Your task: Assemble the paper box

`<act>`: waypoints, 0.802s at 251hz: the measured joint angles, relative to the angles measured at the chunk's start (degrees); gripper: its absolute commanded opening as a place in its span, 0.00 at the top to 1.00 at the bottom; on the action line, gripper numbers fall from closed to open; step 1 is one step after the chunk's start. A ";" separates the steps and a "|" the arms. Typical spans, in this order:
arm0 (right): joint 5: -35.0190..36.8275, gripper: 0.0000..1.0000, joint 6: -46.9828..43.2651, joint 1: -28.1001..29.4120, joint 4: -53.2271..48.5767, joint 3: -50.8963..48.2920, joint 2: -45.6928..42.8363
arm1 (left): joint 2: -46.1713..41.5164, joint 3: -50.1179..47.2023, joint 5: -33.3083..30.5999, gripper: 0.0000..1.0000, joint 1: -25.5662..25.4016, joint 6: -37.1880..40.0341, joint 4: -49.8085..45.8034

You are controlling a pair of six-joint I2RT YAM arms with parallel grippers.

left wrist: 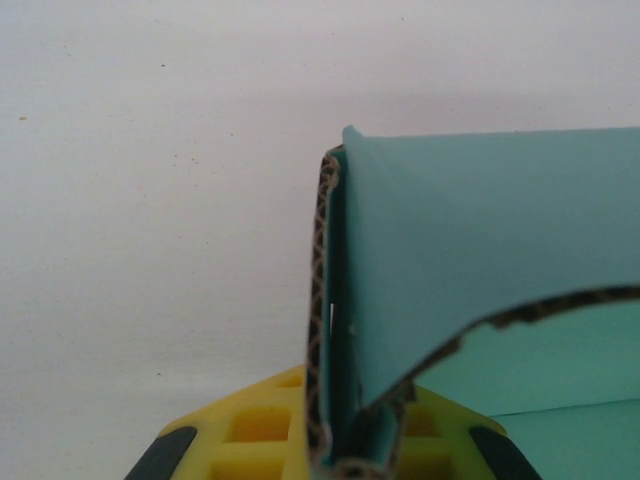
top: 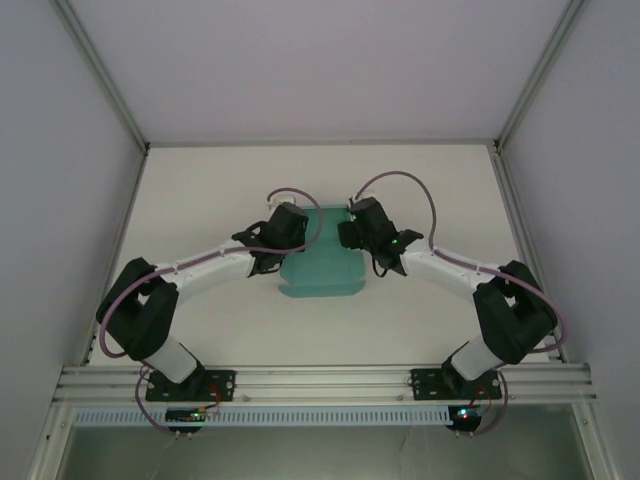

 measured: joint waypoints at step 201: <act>16.63 1.00 18.21 2.34 -12.74 13.20 11.89 | 1.97 1.03 5.53 1.00 -0.96 0.37 4.59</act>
